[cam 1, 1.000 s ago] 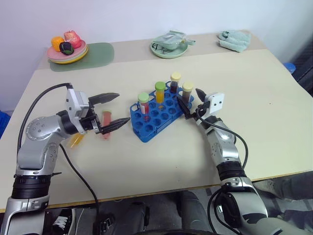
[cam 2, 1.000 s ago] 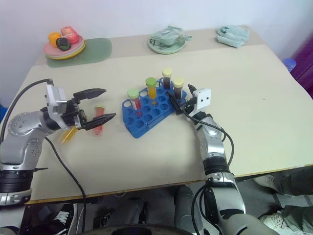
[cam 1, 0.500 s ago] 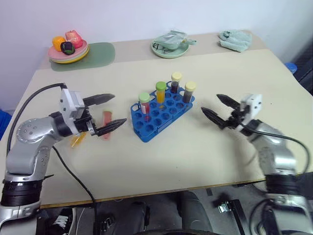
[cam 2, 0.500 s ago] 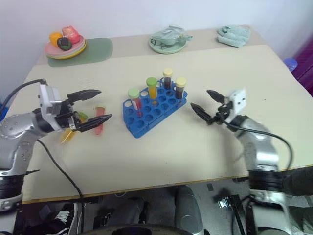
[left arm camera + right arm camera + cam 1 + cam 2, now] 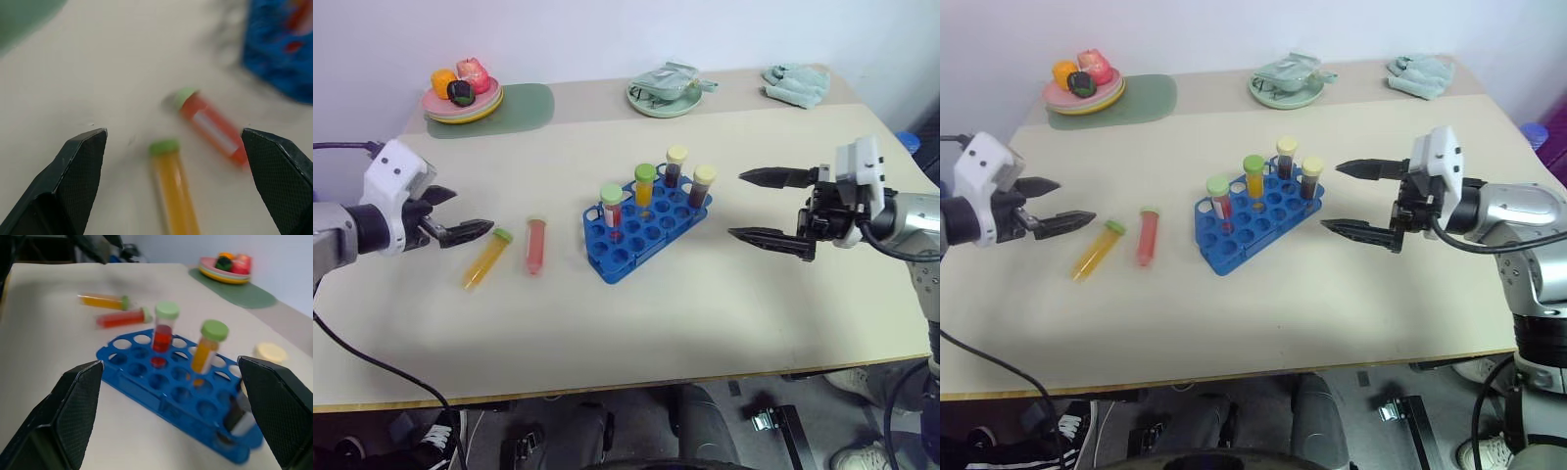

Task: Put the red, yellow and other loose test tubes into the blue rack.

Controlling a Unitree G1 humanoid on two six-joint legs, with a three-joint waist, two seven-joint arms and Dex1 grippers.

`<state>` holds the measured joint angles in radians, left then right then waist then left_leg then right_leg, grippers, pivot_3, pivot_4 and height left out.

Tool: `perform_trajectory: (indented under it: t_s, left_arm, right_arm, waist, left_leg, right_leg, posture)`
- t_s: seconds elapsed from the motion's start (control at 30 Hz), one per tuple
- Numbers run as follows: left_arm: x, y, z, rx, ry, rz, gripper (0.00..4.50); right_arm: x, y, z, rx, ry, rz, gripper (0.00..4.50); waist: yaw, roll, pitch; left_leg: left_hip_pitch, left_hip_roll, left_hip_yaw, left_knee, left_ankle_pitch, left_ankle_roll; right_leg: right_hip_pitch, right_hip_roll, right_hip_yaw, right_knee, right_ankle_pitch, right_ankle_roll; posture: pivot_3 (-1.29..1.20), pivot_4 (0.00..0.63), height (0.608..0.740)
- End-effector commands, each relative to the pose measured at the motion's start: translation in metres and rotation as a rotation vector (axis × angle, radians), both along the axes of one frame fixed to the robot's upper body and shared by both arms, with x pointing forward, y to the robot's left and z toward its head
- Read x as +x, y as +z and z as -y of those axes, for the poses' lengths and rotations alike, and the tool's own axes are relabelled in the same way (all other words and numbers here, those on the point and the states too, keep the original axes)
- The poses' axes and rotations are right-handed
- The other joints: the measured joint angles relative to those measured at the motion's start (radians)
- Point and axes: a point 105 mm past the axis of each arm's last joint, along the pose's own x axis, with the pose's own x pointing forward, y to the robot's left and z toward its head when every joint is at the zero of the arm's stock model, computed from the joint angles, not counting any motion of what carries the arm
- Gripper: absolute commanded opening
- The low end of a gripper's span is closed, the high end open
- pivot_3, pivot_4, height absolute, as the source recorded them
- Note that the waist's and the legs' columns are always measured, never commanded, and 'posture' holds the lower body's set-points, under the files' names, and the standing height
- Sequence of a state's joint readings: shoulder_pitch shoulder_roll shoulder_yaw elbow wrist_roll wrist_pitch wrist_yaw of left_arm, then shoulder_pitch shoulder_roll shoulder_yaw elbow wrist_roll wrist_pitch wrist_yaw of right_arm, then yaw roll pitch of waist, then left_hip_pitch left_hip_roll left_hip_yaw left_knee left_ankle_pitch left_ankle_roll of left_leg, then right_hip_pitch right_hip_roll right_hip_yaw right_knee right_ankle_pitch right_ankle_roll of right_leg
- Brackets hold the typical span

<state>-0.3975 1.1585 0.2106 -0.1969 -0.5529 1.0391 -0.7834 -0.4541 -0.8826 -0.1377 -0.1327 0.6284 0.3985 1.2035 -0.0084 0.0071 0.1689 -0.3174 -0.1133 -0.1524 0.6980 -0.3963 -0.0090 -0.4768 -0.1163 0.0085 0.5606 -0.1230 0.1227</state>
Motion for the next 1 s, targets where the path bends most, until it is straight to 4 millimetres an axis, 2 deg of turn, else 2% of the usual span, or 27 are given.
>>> perform_trajectory:
  t_s: [0.03, 0.1, 0.2, 0.33, 0.43, 0.6, 0.83, 1.0]
  left_arm:
    - [0.001, 0.007, -0.010, 0.034, 0.071, -0.079, 4.50]
    - [-0.002, 0.005, -0.010, -0.073, 0.125, -0.220, 4.50]
    - [0.008, 0.001, -0.023, -0.052, 0.203, -0.280, 4.50]
    - [0.011, -0.010, -0.036, -0.026, 0.246, -0.378, 4.50]
    - [0.015, -0.016, -0.038, -0.052, 0.259, -0.439, 4.50]
    - [0.013, -0.029, -0.025, -0.118, 0.256, -0.588, 4.50]
    - [0.020, -0.048, -0.028, -0.039, 0.235, -0.638, 4.50]
    - [0.024, -0.057, -0.021, 0.012, 0.195, -0.649, 4.50]
  right_arm:
    - [0.000, 0.002, -0.003, -0.013, 0.021, 0.034, 4.49]
    - [0.001, 0.002, -0.004, -0.003, 0.028, 0.022, 4.49]
    - [0.003, 0.002, -0.007, 0.003, 0.033, 0.017, 4.49]
    - [0.005, 0.000, -0.006, -0.003, 0.026, 0.018, 4.49]
    - [0.004, -0.002, -0.003, -0.010, 0.016, 0.014, 4.49]
    - [0.003, -0.005, -0.004, -0.006, 0.006, 0.020, 4.49]
    - [0.003, -0.006, -0.004, -0.003, -0.011, 0.031, 4.49]
    - [0.003, -0.006, -0.004, 0.001, -0.016, 0.027, 4.49]
  waist:
    - [-0.002, 0.000, 0.000]
    - [-0.004, 0.000, 0.000]
    - [-0.006, 0.000, 0.000]
    - [-0.009, 0.000, 0.000]
    - [-0.009, 0.000, 0.000]
    - [-0.003, 0.000, 0.000]
    - [-0.009, 0.000, 0.000]
    - [-0.008, 0.000, 0.000]
  left_leg:
    - [0.000, 0.000, 0.000, 0.000, 0.000, 0.000]
    - [-0.001, 0.000, 0.000, 0.000, 0.000, 0.000]
    - [-0.001, -0.002, 0.001, 0.000, 0.000, 0.000]
    - [-0.001, -0.002, 0.002, 0.000, 0.000, -0.001]
    - [-0.002, -0.002, 0.003, 0.000, 0.000, -0.001]
    - [-0.002, -0.004, 0.003, 0.001, 0.000, -0.001]
    - [-0.002, -0.004, 0.003, 0.001, 0.000, -0.001]
    - [-0.002, -0.004, 0.003, 0.002, 0.000, -0.001]
  right_leg:
    - [-0.001, 0.000, 0.000, 0.000, 0.000, 0.000]
    - [-0.002, 0.000, 0.000, 0.001, 0.000, 0.000]
    - [-0.002, 0.000, 0.000, 0.001, 0.000, 0.000]
    - [-0.003, 0.000, 0.000, 0.002, 0.000, 0.000]
    - [-0.004, 0.000, 0.000, 0.002, 0.000, 0.000]
    - [-0.003, 0.000, 0.000, 0.002, 0.000, 0.000]
    - [-0.004, 0.000, 0.000, 0.002, 0.000, 0.000]
    - [-0.004, 0.000, 0.000, 0.002, 0.000, 0.000]
  posture:
    - [0.00, 0.150, 0.740]
    - [0.00, 0.150, 0.740]
    - [0.00, 0.150, 0.740]
    - [0.00, 0.150, 0.740]
    - [0.00, 0.150, 0.740]
    - [0.00, 0.150, 0.740]
    - [0.00, 0.150, 0.740]
    - [0.00, 0.150, 0.740]
